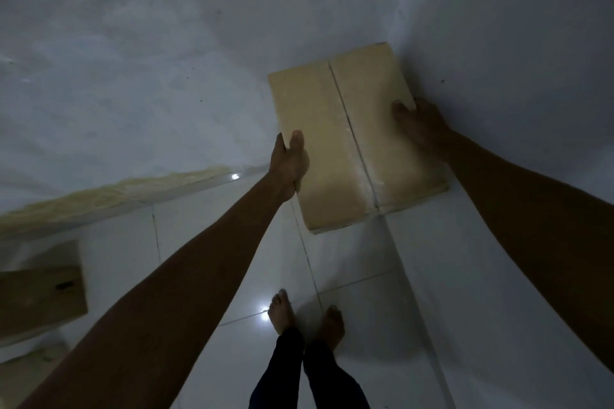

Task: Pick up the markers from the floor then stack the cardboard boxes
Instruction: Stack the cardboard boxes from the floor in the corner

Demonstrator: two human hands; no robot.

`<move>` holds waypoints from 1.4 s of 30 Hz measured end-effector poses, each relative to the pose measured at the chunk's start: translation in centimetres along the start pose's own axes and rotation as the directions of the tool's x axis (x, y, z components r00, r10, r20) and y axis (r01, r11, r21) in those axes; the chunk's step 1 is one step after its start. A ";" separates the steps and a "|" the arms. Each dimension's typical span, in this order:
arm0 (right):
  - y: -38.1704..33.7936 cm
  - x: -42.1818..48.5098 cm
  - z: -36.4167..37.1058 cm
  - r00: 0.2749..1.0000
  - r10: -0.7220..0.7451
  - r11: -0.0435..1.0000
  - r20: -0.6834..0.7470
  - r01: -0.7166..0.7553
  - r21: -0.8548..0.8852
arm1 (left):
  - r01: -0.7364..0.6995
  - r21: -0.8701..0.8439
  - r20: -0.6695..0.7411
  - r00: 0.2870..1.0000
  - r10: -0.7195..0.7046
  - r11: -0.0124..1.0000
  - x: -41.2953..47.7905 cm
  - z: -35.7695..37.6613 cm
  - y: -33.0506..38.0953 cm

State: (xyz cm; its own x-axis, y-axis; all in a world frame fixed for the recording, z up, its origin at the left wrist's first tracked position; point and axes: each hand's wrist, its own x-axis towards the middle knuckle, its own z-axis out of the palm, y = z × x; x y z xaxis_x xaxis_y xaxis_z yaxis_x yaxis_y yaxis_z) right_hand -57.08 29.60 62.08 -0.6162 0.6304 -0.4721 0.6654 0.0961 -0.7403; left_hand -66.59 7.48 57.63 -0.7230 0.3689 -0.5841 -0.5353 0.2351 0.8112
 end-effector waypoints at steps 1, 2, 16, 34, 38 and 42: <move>0.1 0.4 -0.2 1.000 -0.010 1.000 0.003 0.010 -0.016 | 0.012 -0.005 -0.012 1.000 -0.012 1.000 0.6 0.4 0.0; 0.4 0.6 -0.3 1.000 -0.021 0.999 0.006 0.021 -0.034 | 0.018 -0.011 -0.022 1.000 -0.019 1.000 1.0 0.7 0.1; 1.7 3.5 0.8 0.991 -0.132 0.927 0.006 0.126 -0.352 | 0.040 0.020 -0.049 0.998 -0.039 0.999 4.2 2.7 0.0; 3.6 1.5 2.0 0.990 -0.142 0.809 -0.026 0.100 -0.580 | 0.098 0.190 0.036 0.994 -0.107 0.977 -0.2 0.8 -0.7; 3.0 -0.8 3.3 0.987 -0.156 0.791 -0.023 0.111 -0.601 | 0.122 0.207 -0.018 0.992 -0.121 0.971 -2.1 -1.3 -1.7; 2.6 -3.5 5.5 0.986 -0.163 0.776 0.029 0.146 -0.614 | 0.132 0.189 -0.073 0.990 -0.120 0.973 -4.6 -4.5 -3.8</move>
State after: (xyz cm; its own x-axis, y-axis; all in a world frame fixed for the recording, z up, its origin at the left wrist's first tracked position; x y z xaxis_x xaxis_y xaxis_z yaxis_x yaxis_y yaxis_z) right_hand -55.55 23.39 59.12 -0.7281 0.5839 -0.3591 0.6850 0.6395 -0.3490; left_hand -63.20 0.82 57.16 -0.6835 0.2710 -0.6778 -0.5339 0.4476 0.7174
